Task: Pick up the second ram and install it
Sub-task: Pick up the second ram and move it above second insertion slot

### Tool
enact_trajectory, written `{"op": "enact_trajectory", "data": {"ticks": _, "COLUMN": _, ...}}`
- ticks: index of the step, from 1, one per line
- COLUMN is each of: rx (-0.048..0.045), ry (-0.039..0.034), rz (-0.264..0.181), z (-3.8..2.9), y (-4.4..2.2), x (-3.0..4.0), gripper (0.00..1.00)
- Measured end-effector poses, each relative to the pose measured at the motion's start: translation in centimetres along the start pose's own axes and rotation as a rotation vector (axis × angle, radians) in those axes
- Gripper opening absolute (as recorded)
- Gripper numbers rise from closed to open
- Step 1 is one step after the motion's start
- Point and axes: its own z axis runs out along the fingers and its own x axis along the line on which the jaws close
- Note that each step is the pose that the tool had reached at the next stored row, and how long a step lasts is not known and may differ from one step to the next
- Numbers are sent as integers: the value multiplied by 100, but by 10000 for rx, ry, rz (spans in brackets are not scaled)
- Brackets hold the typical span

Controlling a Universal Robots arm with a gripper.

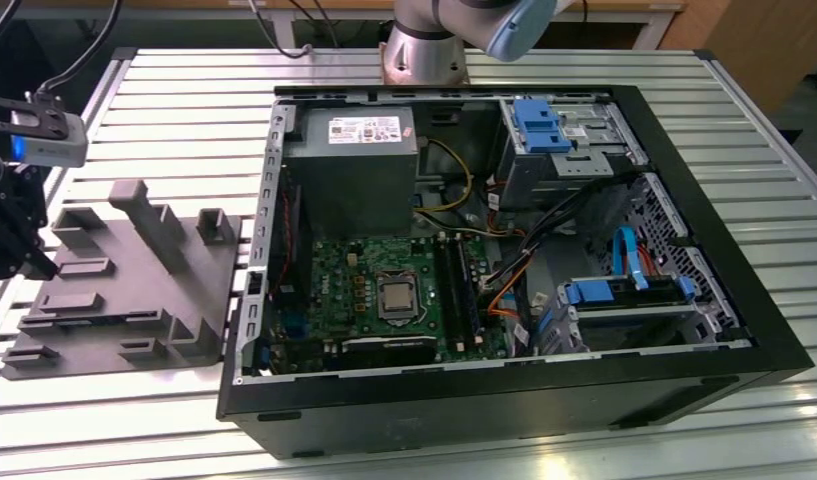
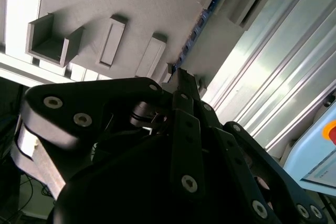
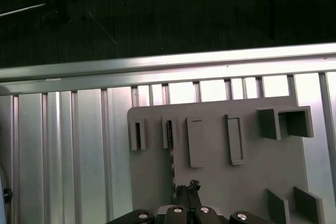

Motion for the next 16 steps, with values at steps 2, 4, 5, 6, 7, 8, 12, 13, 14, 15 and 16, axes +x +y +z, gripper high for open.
{"op": "enact_trajectory", "data": {"ticks": 2, "rx": 0, "ry": 0, "rz": 0, "z": 7, "y": 0, "x": 0, "gripper": 11}}
{"op": "enact_trajectory", "data": {"ticks": 4, "rx": 0, "ry": 0, "rz": 0, "z": 15, "y": -1, "x": 0, "gripper": 11}}
{"op": "enact_trajectory", "data": {"ticks": 5, "rx": 0, "ry": 0, "rz": 0, "z": 19, "y": -1, "x": 0, "gripper": 11}}
{"op": "enact_trajectory", "data": {"ticks": 6, "rx": 0, "ry": 0, "rz": 0, "z": 22, "y": -1, "x": 0, "gripper": 11}}
{"op": "enact_trajectory", "data": {"ticks": 7, "rx": 0, "ry": 0, "rz": 0, "z": 24, "y": -1, "x": 0, "gripper": 11}}
{"op": "enact_trajectory", "data": {"ticks": 8, "rx": 0, "ry": 0, "rz": 0, "z": 28, "y": -1, "x": 0, "gripper": 11}}
{"op": "enact_trajectory", "data": {"ticks": 12, "rx": 1, "ry": -1, "rz": 0, "z": 39, "y": -2, "x": -1, "gripper": 11}}
{"op": "enact_trajectory", "data": {"ticks": 13, "rx": 1, "ry": -2, "rz": 0, "z": 42, "y": -2, "x": -1, "gripper": 11}}
{"op": "enact_trajectory", "data": {"ticks": 14, "rx": 1, "ry": -1, "rz": 0, "z": 45, "y": -2, "x": -1, "gripper": 11}}
{"op": "enact_trajectory", "data": {"ticks": 15, "rx": 0, "ry": -1, "rz": 0, "z": 48, "y": -2, "x": -1, "gripper": 11}}
{"op": "enact_trajectory", "data": {"ticks": 16, "rx": 1, "ry": -1, "rz": 0, "z": 51, "y": -2, "x": -1, "gripper": 11}}
